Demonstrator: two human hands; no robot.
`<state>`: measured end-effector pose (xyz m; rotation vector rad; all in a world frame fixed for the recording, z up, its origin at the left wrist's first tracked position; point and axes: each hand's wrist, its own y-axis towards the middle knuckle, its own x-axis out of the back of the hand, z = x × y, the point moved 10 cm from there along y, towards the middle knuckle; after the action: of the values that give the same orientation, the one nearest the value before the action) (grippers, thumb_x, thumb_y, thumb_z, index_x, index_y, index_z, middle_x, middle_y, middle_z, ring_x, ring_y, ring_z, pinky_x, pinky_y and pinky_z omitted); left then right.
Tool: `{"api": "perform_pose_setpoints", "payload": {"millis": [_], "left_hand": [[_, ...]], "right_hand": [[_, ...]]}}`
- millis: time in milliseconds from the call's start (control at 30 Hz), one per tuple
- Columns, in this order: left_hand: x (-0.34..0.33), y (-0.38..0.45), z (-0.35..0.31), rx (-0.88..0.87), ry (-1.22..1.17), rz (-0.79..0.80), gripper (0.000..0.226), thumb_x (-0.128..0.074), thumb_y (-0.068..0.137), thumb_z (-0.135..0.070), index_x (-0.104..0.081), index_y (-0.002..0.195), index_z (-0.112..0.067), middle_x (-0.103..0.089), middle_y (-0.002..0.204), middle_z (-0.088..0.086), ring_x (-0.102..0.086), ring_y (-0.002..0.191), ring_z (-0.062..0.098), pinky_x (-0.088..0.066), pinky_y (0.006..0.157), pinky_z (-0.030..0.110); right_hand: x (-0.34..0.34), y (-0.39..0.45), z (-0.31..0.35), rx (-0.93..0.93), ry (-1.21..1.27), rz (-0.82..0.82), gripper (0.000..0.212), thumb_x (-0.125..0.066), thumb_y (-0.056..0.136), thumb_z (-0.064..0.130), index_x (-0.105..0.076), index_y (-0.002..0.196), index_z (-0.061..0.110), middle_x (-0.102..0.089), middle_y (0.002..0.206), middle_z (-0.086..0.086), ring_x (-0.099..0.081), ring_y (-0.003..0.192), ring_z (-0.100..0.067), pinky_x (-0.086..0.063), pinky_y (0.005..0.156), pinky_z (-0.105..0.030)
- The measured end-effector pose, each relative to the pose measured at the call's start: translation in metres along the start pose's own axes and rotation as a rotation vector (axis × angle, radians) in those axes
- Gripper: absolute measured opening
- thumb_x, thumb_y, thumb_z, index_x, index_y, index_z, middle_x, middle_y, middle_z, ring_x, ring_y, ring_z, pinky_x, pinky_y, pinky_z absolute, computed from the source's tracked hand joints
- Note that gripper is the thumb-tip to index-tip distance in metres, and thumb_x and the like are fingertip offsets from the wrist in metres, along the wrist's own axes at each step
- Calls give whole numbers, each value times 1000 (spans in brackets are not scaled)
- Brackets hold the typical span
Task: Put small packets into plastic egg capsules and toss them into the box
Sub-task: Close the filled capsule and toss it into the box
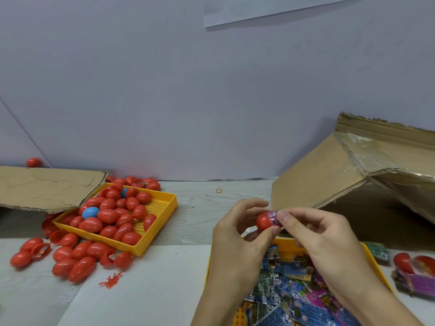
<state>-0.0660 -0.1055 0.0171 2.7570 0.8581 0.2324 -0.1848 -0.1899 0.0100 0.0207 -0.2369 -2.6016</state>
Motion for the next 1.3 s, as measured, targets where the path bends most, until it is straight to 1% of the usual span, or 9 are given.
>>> {"api": "perform_pose_setpoints", "payload": {"millis": [67,167,267,367,500,633,767,1100,1300], "left_hand": [[-2,0,-2,-21,24,5,21,-78,81,-7,-72,95,-22,-73,90,-5,-69,90,8,-53,72,13],[3,1,-3,-23,-4,-33,16,-76,83,-8,-72,94,-18,-74,90,-2,-69,87,9,-52,71,13],[8,2,0,0,-48,-63,17,-76,83,-8,-72,94,-20,-74,91,-2,-69,86,9,-55,75,19],[8,1,3,22,-80,-66,16,-76,83,-7,-72,95,-18,-74,93,1,-70,88,12,-58,81,26],[6,2,4,22,-105,-66,15,-77,82,-9,-71,93,-18,-75,92,1,-71,87,14,-57,77,26],[4,2,2,-4,-128,-58,19,-78,74,-35,-72,87,-23,-74,89,1,-71,87,15,-58,78,29],[2,3,5,1,-158,-54,23,-82,75,-40,-72,87,-23,-74,89,2,-72,89,18,-60,82,36],[4,3,9,34,-142,-81,4,-74,86,-21,-70,87,-19,-73,85,3,-70,85,24,-58,78,42],[-3,1,23,154,-208,-38,24,-75,85,-30,-66,104,-19,-73,99,2,-73,91,19,-59,85,49]], "right_hand": [[1,-1,6,57,-52,-12,24,-65,69,48,-78,83,32,-74,83,5,-66,82,-4,-48,83,-34],[-1,-5,18,181,-161,-16,13,-68,82,28,-75,93,30,-71,96,10,-65,93,-8,-54,75,-32],[-7,-9,25,304,-397,-23,30,-68,84,15,-67,107,35,-63,104,20,-58,101,-4,-49,75,-18],[-12,-12,30,381,-530,-46,39,-72,80,21,-62,114,37,-56,105,28,-53,106,3,-43,79,-6],[-16,-12,29,404,-613,-47,49,-75,73,34,-59,120,35,-54,108,27,-50,107,6,-41,78,-9],[-14,-14,32,440,-666,-86,48,-67,73,43,-62,118,30,-56,106,20,-52,102,-1,-43,81,-14],[-14,-17,37,489,-676,-130,46,-68,72,40,-62,116,28,-54,103,21,-51,100,0,-42,78,-12],[-14,-19,40,512,-635,-127,46,-72,71,36,-61,115,32,-49,104,27,-49,103,2,-38,73,-10],[-19,-17,35,496,-612,-48,50,-81,69,26,-61,114,33,-51,105,24,-49,104,4,-43,75,-9]]}}
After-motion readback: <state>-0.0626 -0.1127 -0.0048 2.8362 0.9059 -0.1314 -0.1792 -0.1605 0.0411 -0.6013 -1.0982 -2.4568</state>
